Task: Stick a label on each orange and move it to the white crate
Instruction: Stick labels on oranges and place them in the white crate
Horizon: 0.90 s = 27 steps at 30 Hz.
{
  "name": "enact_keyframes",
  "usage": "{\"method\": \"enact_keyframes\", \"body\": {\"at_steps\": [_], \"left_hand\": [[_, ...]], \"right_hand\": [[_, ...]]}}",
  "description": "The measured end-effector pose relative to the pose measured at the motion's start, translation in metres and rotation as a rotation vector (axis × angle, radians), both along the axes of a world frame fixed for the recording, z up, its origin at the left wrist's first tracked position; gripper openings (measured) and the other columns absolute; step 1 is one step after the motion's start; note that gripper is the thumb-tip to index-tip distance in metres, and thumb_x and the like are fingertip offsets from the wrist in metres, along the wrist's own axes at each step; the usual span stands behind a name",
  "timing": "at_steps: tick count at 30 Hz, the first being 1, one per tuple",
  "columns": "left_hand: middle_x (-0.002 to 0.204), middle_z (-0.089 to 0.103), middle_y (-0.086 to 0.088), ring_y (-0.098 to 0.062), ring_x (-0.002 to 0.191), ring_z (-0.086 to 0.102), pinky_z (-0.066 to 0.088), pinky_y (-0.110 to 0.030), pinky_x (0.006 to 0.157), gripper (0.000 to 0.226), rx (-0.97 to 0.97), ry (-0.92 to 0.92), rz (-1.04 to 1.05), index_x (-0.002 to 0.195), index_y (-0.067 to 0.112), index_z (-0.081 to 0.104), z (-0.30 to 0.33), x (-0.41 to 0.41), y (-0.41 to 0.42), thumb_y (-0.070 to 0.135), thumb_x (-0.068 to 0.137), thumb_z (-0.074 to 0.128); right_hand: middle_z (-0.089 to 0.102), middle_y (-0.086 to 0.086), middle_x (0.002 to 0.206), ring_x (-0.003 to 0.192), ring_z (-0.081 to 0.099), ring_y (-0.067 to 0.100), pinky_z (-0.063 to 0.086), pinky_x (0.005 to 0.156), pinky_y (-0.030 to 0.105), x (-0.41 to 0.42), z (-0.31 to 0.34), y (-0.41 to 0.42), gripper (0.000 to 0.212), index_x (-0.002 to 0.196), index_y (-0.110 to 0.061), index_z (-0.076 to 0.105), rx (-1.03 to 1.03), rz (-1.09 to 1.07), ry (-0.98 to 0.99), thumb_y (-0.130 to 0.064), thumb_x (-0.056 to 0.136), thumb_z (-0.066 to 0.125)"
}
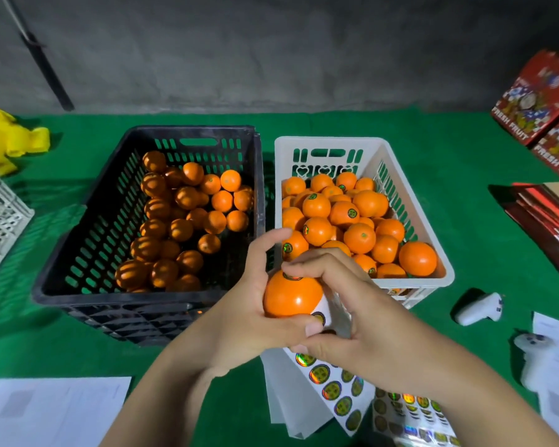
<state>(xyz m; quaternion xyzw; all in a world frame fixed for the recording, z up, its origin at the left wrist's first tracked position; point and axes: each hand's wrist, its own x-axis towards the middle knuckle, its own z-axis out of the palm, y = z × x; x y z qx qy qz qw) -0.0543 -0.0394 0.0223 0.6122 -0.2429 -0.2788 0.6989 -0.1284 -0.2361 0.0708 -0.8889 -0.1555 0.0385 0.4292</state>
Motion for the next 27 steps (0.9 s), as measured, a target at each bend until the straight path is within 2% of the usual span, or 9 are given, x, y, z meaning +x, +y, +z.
{"method": "enact_keyframes", "body": {"at_steps": [4,7,11,14,16,18,20,24,27], "left_hand": [[0.122,0.073,-0.011,-0.030,0.112,0.071,0.059,-0.041,0.093,0.101,-0.149,0.226,-0.020,0.147,0.071,0.034,-0.013,-0.001,-0.001,0.026,0.079,0.094],[0.118,0.070,-0.016,-0.028,0.093,0.070,0.061,-0.037,0.079,0.103,-0.231,0.295,-0.040,0.152,0.064,0.034,-0.018,-0.001,-0.002,0.027,0.078,0.095],[0.134,0.068,-0.007,-0.016,0.090,0.071,0.060,-0.031,0.072,0.103,-0.248,0.226,-0.080,0.156,0.059,0.033,-0.018,0.002,-0.005,0.009,0.085,0.088],[0.142,0.065,0.000,-0.017,0.099,0.075,0.062,-0.035,0.080,0.110,-0.178,0.126,-0.072,0.155,0.065,0.028,-0.012,0.004,-0.008,0.002,0.086,0.085],[0.136,0.069,0.006,-0.016,0.103,0.075,0.061,-0.032,0.083,0.114,-0.125,0.070,-0.043,0.153,0.069,0.027,-0.009,0.006,-0.009,-0.001,0.085,0.085],[0.126,0.070,0.012,-0.013,0.102,0.074,0.060,-0.028,0.082,0.117,-0.083,0.022,-0.006,0.153,0.069,0.023,-0.007,0.008,-0.009,-0.003,0.083,0.083],[0.126,0.069,0.015,-0.011,0.104,0.074,0.060,-0.027,0.081,0.116,-0.085,0.006,0.014,0.155,0.069,0.021,-0.003,0.008,-0.010,0.000,0.084,0.082],[0.132,0.071,0.001,-0.025,0.106,0.074,0.059,-0.030,0.079,0.102,-0.044,0.067,-0.034,0.164,0.044,0.020,-0.008,0.009,-0.018,0.000,0.092,0.077],[0.117,0.078,-0.008,-0.021,0.100,0.073,0.056,-0.025,0.080,0.070,0.124,0.105,-0.020,0.155,0.034,0.047,-0.021,0.008,-0.019,0.000,0.098,0.069]], "right_hand": [[0.060,-0.014,0.130,0.129,0.054,0.010,0.048,0.107,0.038,0.006,-0.003,-0.002,0.064,0.140,-0.042,0.045,0.134,-0.081,0.207,-0.040,0.089,0.083],[0.067,-0.005,0.119,0.113,0.065,0.004,0.053,0.092,0.018,0.011,0.000,-0.002,0.046,0.134,-0.018,0.051,0.393,-0.086,0.249,-0.013,0.095,0.076],[0.069,0.003,0.121,0.113,0.068,0.021,0.058,0.095,0.037,0.017,-0.004,-0.001,0.035,0.124,-0.023,0.062,0.560,-0.189,0.213,-0.013,0.092,0.072],[0.065,0.000,0.121,0.117,0.061,0.019,0.055,0.097,0.037,0.021,-0.003,0.000,0.032,0.118,-0.038,0.064,0.441,-0.210,0.144,-0.024,0.090,0.070],[0.060,-0.017,0.124,0.127,0.051,0.011,0.048,0.104,0.042,0.023,-0.001,-0.005,0.040,0.122,-0.048,0.057,0.196,-0.183,0.089,-0.040,0.087,0.074],[0.053,-0.032,0.124,0.133,0.037,-0.009,0.030,0.114,0.039,0.024,0.004,-0.010,0.044,0.124,-0.050,0.053,-0.088,-0.152,-0.082,-0.054,0.085,0.073],[0.056,-0.030,0.127,0.135,0.036,-0.013,0.019,0.116,0.033,0.026,0.010,-0.011,0.042,0.127,-0.043,0.061,-0.220,-0.131,-0.306,-0.057,0.088,0.069],[0.053,-0.035,0.133,0.129,0.051,0.006,0.037,0.109,0.046,0.040,0.005,-0.021,0.047,0.133,-0.027,0.066,-0.062,-0.169,-0.577,-0.052,0.094,0.066],[0.051,-0.031,0.135,0.125,0.055,0.020,0.045,0.105,0.052,0.064,-0.008,-0.060,0.045,0.139,-0.028,0.063,-0.093,-0.320,-0.736,-0.050,0.100,0.066]]}}
